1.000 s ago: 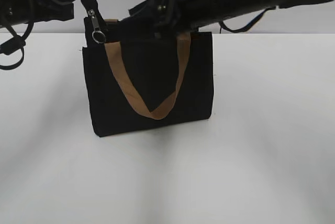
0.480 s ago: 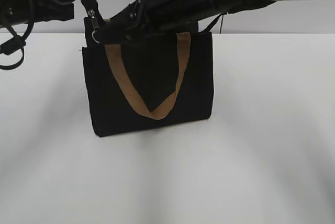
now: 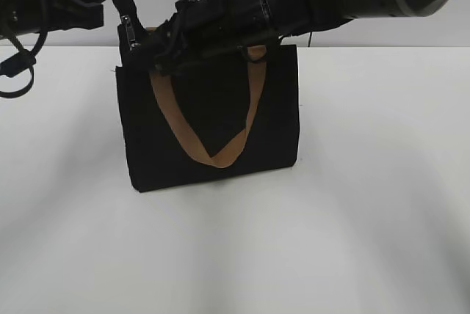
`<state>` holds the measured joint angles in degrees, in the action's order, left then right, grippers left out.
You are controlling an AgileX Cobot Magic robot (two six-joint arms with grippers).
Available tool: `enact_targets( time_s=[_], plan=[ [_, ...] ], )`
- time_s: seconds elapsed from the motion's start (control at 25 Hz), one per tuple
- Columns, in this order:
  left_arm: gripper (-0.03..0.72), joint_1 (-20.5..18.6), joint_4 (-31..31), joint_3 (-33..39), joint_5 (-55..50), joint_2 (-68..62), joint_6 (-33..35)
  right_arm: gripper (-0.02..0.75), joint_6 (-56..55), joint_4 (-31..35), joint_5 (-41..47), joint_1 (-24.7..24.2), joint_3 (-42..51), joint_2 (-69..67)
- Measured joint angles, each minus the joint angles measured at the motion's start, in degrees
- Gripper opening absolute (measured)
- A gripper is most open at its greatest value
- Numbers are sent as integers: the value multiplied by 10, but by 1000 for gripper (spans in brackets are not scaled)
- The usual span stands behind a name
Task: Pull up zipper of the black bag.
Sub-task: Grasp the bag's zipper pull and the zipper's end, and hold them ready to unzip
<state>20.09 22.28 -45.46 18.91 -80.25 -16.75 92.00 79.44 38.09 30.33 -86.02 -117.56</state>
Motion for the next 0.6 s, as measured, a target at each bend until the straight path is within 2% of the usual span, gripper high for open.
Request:
enact_targets(
  time_s=[0.32, 0.6],
  plan=[
    [20, 0, 0, 0, -7, 0, 0, -3, -30, 2, -33, 0, -1, 0],
    [20, 0, 0, 0, -43, 0, 0, -15, -69, 2, -35, -3, -1, 5]
  ],
)
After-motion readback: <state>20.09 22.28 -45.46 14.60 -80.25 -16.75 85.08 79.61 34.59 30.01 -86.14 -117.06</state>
